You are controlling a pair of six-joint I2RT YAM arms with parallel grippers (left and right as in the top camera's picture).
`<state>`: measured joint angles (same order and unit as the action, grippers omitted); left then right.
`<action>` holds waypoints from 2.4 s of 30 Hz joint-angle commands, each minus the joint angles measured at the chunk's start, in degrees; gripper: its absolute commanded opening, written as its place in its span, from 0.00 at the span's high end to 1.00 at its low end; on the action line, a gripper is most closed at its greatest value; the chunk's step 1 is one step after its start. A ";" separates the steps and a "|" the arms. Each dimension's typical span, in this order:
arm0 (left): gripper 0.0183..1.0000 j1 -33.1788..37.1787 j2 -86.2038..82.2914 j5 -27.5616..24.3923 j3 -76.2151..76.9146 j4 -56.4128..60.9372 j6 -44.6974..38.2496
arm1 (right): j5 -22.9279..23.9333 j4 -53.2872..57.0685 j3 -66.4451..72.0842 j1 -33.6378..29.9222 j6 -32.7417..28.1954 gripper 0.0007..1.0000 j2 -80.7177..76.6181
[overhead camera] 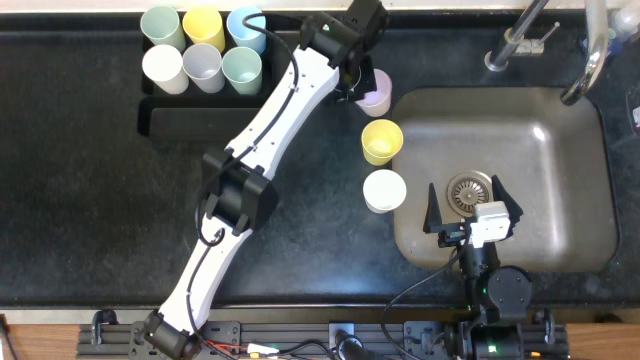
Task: Store Cups
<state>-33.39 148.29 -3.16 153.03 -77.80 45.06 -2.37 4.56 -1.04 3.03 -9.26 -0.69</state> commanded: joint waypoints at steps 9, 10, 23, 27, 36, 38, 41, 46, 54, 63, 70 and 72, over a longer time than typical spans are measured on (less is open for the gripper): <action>0.98 3.02 -10.86 4.70 1.57 -0.85 0.46 | -0.13 -0.26 0.76 -0.15 -0.15 0.00 0.44; 0.98 4.00 -13.84 5.90 1.51 -1.64 0.48 | -0.13 -0.26 0.76 -0.15 -0.15 0.00 0.44; 0.98 31.10 -52.72 8.70 -46.23 5.20 4.96 | -0.13 -0.26 0.76 -0.15 -0.15 0.00 0.44; 0.98 38.23 -56.22 3.72 -58.47 9.35 4.96 | -0.13 -0.26 0.76 -0.15 -0.15 0.00 0.44; 0.98 42.40 -53.70 4.76 -64.50 11.85 4.85 | -0.13 -0.26 0.76 -0.15 -0.15 0.00 0.44; 0.98 42.75 -52.54 4.72 -64.48 12.96 4.72 | -0.13 -0.26 0.76 -0.15 -0.15 0.00 0.44; 0.98 42.82 -50.38 4.70 -64.48 14.38 4.76 | -0.13 -0.26 0.76 -0.15 -0.15 0.00 0.44; 0.98 43.32 -47.78 4.46 -64.46 15.82 4.76 | -0.13 -0.26 0.76 -0.15 -0.15 0.00 0.44; 0.98 47.65 -45.35 0.81 -64.48 17.11 4.72 | -0.13 -0.26 0.76 -0.15 -0.15 0.00 0.44; 0.98 47.45 -43.04 0.66 -64.48 17.57 4.74 | -0.13 -0.26 0.76 -0.15 -0.15 0.00 0.44; 0.98 47.45 -41.42 1.20 -64.48 19.02 4.72 | -0.13 -0.26 0.76 -0.15 -0.15 0.00 0.44; 0.98 47.45 -41.42 1.70 -64.48 19.04 4.72 | -0.13 -0.26 0.76 -0.15 -0.15 0.00 0.44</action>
<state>14.24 106.30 -1.96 88.31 -58.89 49.39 -2.39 4.56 -1.04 3.03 -9.28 -0.69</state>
